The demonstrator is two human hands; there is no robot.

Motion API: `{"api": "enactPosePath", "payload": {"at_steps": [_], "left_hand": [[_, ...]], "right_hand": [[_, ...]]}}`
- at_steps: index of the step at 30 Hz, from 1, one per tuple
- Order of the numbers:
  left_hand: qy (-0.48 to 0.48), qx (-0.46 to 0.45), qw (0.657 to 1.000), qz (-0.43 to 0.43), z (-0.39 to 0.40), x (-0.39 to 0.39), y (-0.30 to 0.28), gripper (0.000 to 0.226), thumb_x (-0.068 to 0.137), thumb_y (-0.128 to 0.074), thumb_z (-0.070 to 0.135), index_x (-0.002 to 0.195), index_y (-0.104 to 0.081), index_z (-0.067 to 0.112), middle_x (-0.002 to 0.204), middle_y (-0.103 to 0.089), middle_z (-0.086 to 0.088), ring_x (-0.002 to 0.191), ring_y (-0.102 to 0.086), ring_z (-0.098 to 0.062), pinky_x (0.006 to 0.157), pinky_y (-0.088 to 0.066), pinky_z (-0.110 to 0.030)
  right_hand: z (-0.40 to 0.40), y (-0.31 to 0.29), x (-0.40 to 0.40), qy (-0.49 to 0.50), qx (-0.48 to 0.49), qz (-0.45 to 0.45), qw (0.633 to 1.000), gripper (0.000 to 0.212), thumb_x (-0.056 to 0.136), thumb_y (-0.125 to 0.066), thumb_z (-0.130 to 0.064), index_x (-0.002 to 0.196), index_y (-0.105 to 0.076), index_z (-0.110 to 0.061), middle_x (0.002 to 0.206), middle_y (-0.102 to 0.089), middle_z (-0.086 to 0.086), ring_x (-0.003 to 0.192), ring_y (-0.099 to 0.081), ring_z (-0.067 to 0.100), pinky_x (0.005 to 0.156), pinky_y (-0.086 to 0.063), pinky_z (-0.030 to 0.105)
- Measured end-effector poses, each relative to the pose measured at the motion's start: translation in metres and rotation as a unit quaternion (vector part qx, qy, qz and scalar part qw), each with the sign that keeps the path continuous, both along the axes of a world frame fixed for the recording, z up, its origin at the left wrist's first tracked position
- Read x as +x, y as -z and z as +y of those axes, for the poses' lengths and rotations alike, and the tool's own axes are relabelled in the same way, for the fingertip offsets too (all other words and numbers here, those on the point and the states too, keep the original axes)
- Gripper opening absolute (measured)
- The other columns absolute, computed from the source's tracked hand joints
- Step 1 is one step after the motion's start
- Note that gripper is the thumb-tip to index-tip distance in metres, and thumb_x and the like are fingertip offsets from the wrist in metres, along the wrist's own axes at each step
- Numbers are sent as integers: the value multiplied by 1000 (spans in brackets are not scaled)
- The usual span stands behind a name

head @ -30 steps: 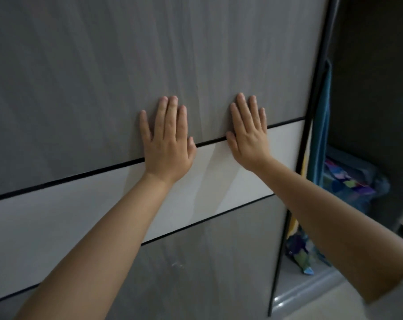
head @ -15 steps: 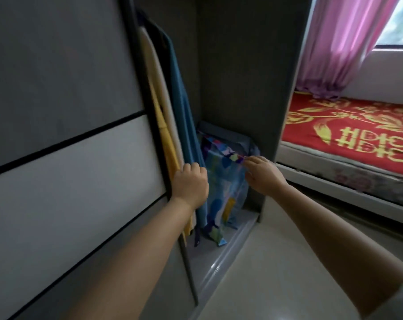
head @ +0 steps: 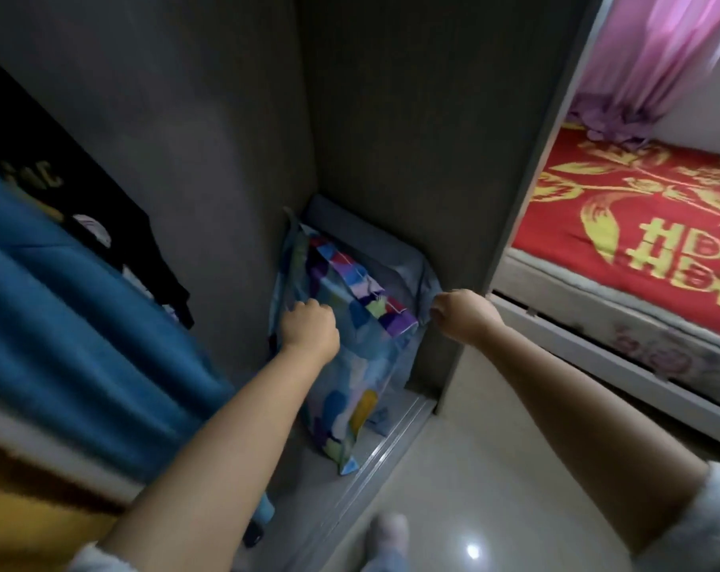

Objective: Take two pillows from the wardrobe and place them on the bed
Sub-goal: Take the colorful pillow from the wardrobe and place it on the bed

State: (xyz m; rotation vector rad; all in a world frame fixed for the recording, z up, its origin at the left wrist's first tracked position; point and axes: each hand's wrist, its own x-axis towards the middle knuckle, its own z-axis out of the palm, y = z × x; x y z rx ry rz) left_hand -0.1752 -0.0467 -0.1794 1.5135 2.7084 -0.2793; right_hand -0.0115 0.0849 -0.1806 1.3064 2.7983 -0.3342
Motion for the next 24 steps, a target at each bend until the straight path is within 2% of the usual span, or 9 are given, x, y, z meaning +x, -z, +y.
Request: {"api": "enactPosePath", "payload": {"at_steps": [3, 7, 11, 14, 17, 20, 22, 24], "left_hand": [[3, -11, 1000, -19, 53, -35, 27, 30, 95, -41, 16, 120, -53, 4, 125, -54, -14, 114, -51, -29, 88, -48, -36], [5, -40, 998, -45, 120, -75, 62, 28, 94, -42, 12, 120, -52, 5, 125, -54, -14, 115, -50, -28, 87, -49, -36], [12, -62, 996, -66, 169, -100, 99, 33, 94, -43, 14, 126, -47, 4, 128, -52, -16, 119, -48, -30, 92, -47, -39], [-5, -63, 995, -82, 190, -108, 127, 36, 93, -43, 17, 127, -44, 6, 127, -53, -16, 117, -49, -30, 93, -46, -37], [36, -82, 996, -29, 201, -116, 148, 40, 94, -42, 19, 133, -37, 10, 132, -48, -15, 121, -45, -30, 96, -43, -37], [136, -107, 985, -11, 217, -130, 159, 54, 94, -43, 16, 145, -22, 18, 152, -25, -12, 140, -23, -29, 111, -27, -44], [186, -148, 970, -44, 231, -138, 162, 66, 94, -46, 11, 148, -11, 29, 159, -8, 1, 146, -4, -23, 117, -12, -49], [190, -200, 959, -57, 243, -137, 163, 68, 94, -46, 11, 147, -10, 34, 159, -7, 6, 146, 0, -21, 118, -3, -52]], "right_hand": [[49, 34, -46, 12, -45, -14, 999, 32, 92, -43, -30, 101, -65, -9, 104, -68, 18, 94, -63, 33, 67, -41, 30], [102, 86, -98, 43, -127, -32, 990, 39, 94, -40, -35, 107, -60, -5, 111, -66, 20, 100, -61, 34, 83, -50, 38], [135, 141, -128, 63, -162, -38, 984, 50, 92, -40, -48, 118, -47, -6, 126, -56, 21, 114, -53, 35, 96, -42, 44], [155, 175, -142, 75, -179, -65, 979, 56, 86, -46, -55, 117, -49, -8, 125, -57, 16, 116, -52, 31, 102, -37, 45], [164, 196, -154, 36, -218, -89, 971, 39, 92, -45, -38, 112, -55, -6, 120, -60, 18, 111, -55, 31, 96, -42, 39], [164, 207, -157, -57, -201, -91, 974, 29, 90, -46, -14, 116, -54, -3, 124, -54, 19, 116, -50, 32, 97, -44, 38], [165, 209, -153, -117, -186, -89, 971, 33, 84, -52, -10, 116, -54, -3, 125, -52, 17, 117, -50, 31, 97, -45, 37], [165, 209, -147, -164, -172, -86, 967, 36, 81, -56, -12, 117, -54, -5, 126, -51, 16, 117, -51, 30, 97, -46, 37]]}}
